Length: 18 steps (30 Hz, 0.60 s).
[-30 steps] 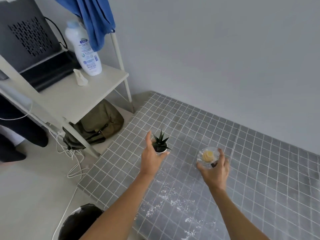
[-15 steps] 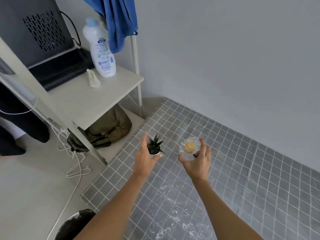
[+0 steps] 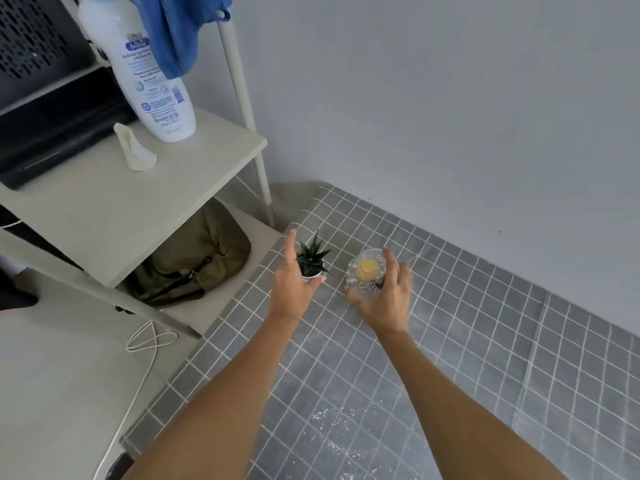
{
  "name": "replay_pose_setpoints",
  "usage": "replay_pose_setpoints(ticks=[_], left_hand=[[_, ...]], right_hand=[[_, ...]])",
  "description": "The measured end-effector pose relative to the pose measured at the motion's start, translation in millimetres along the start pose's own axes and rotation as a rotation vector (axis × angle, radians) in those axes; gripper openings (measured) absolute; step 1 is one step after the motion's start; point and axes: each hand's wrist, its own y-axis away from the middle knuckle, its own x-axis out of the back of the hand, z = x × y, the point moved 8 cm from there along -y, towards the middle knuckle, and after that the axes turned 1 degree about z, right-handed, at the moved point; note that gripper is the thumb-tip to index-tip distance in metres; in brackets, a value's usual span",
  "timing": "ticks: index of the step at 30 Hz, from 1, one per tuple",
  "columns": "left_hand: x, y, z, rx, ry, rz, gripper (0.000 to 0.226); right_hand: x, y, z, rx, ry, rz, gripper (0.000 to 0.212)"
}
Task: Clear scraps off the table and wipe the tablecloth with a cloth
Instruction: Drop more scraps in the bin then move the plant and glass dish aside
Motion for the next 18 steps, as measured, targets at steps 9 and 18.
replay_pose_setpoints(ticks=[9,18], left_hand=[[-26,-33,6,-0.009,0.081,-0.017,0.099],[-39,-49,10,-0.045,0.016,-0.019,0.108]], right_hand=[[-17,-20,19,-0.061,-0.006,-0.001,0.099],[-21,-21,17,-0.089,-0.06,0.048,0.098]])
